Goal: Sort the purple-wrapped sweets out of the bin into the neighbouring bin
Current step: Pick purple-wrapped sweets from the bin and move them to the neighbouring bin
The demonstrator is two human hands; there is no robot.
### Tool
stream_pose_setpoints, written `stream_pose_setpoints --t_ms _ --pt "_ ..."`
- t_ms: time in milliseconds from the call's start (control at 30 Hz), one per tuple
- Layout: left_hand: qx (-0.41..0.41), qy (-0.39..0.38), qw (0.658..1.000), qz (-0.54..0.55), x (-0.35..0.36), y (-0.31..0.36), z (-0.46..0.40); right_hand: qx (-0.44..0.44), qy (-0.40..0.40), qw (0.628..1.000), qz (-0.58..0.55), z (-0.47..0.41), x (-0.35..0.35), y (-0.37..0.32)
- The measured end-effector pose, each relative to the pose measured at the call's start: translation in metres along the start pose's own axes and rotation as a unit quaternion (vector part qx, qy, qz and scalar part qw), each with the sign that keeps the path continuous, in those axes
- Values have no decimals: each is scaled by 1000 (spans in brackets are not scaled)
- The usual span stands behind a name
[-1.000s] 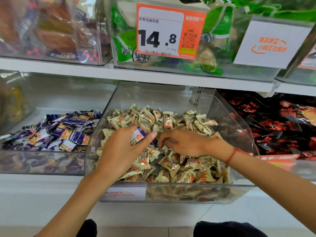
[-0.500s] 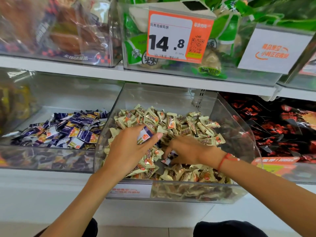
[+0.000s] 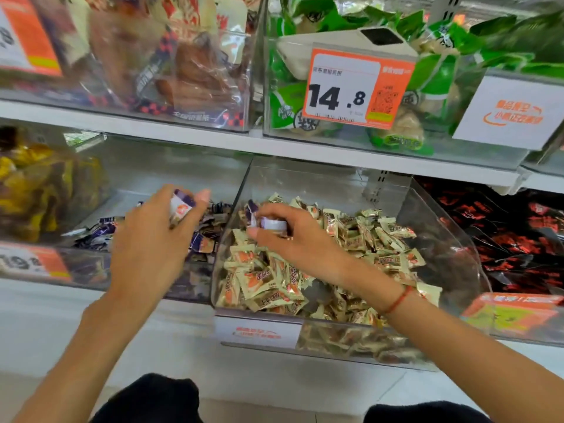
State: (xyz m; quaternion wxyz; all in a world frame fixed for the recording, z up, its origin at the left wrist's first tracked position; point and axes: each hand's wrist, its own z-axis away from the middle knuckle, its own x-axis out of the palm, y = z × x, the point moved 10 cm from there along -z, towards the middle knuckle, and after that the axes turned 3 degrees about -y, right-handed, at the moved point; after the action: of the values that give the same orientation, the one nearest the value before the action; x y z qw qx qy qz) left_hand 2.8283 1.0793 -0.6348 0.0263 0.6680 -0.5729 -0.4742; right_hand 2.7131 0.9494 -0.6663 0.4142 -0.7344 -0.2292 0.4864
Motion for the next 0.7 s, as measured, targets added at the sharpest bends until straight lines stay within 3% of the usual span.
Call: stream_pose_setpoints --t_ms 133,233,300,367,433,500,567,700 --pt "2 -52 990 -130 14 -45 -46 -69 14 979 190 -63 30 -30" --pt "16 -180 977 -113 44 -67 -64 -32 -105 931 347 -97 60 -18" --pt "41 -257 951 -167 59 -74 -61 -19 -157 895 418 -96 63 -8" --pt "83 -274 939 -192 63 -71 -48 -53 -127 905 402 -83 49 -12" --pt "134 -307 930 -151 73 -58 -23 -70 -89 925 362 -64 31 -9" --pt "152 -384 895 -171 98 -55 0 -79 -80 931 348 -49 23 3" --pt "130 -440 859 -228 120 -66 4 -94 -84 921 369 -41 26 11" --pt "95 -477 825 -288 134 -79 -20 -118 -69 916 376 -45 28 18"
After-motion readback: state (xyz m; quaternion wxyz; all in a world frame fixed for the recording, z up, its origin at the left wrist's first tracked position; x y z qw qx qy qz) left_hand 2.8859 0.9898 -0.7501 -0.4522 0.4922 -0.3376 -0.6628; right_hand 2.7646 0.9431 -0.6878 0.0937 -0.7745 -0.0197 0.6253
